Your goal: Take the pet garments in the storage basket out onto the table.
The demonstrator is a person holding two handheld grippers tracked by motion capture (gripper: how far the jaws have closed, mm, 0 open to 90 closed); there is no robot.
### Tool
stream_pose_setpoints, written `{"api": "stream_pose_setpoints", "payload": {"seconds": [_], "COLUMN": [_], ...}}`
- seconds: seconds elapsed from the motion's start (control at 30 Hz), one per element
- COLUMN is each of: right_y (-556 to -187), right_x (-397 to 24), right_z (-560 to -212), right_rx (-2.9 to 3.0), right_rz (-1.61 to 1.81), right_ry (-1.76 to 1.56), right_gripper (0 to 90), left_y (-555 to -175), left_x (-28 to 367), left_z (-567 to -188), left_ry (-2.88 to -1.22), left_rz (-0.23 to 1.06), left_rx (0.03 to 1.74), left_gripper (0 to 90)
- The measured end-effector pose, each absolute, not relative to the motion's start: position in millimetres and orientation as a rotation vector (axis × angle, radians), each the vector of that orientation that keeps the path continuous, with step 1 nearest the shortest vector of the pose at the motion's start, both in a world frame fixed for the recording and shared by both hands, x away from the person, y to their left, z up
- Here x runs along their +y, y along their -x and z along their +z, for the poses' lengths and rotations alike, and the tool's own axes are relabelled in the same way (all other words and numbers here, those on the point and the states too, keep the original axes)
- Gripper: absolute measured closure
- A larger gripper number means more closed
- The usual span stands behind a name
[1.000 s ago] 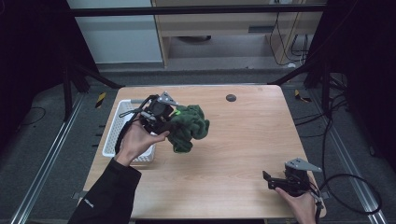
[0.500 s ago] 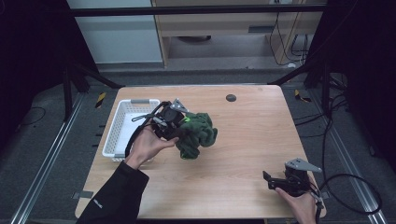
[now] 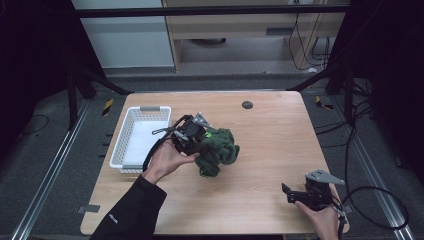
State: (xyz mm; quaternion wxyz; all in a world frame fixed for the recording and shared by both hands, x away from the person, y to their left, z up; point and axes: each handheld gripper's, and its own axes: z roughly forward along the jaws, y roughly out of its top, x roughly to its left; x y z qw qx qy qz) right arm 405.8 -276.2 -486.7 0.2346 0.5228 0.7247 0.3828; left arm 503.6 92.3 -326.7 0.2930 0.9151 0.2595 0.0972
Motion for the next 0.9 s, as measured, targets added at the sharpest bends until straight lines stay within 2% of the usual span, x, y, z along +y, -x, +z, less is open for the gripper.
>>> {"api": "stream_pose_setpoints", "payload": {"seconds": [0.9], "right_y": [-406], "right_x": [-275], "right_z": [-487], "right_rx": [1.992], "right_rz": [1.045], "right_ry": [-1.430], "right_gripper": [5.6], "left_y": [-502], "left_x": [64], "left_z": [-377], "left_ry": [-2.503], "left_rz": [0.161], "left_rx": [0.659], "left_gripper": [77.5]}}
